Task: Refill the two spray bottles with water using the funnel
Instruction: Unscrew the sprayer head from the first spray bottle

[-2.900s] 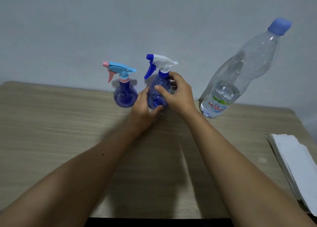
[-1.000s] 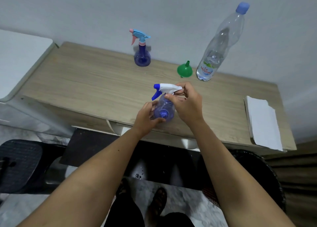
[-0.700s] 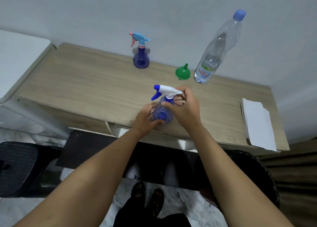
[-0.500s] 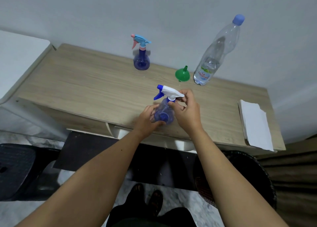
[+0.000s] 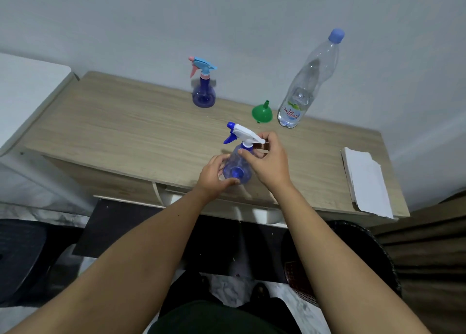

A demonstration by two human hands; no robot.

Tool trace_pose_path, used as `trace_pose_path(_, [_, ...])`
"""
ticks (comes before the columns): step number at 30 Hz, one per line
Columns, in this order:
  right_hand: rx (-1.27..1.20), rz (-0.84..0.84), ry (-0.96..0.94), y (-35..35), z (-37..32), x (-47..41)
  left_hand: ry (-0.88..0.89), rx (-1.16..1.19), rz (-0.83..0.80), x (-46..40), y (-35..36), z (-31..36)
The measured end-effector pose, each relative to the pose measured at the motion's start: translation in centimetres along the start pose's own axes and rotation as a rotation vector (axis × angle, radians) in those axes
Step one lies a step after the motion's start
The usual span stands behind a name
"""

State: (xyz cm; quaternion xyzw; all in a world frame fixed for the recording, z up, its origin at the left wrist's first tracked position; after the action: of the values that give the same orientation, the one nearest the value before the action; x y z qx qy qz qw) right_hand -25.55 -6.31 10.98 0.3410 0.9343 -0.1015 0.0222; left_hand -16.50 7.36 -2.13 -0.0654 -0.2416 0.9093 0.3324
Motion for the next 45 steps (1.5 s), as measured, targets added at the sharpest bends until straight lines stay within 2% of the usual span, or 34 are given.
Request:
trace_pose_path(13, [-0.015,-0.027,0.013,-0.4,0.0,-0.8,-0.015,0.031,0.011,0.1,0.3,-0.5])
trace_pose_path(18, [-0.048,-0.096,0.035,-0.9,0.4,-1.1,-0.006,0.036,0.015,0.0,0.2,-0.4])
trace_pose_path(28, [-0.039,-0.089,0.026,-0.7,0.2,-0.7,0.013,-0.018,0.029,0.1,0.3,-0.1])
trace_pose_path(36, [0.042,0.012,-0.02,-0.6,0.6,-0.5,-0.009,0.041,0.051,0.1,0.4,-0.7])
trace_pose_path(45, [0.014,-0.065,-0.006,-0.5,-0.6,-0.9,0.002,0.044,0.035,-0.2,0.5,-1.0])
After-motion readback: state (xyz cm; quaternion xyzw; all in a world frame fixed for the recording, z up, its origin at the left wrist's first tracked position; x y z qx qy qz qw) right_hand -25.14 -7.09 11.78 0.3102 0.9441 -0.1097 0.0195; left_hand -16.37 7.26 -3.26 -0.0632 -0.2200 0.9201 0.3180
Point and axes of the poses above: each hand's wrist, its own x-axis away from the middle knuckle, its own y-axis out of the palm, z = x × y, the point moved 3 cm from there along -x, towards the middle knuckle, and after that the axes turned 15 degrees about -x, right-handed, at the moved point
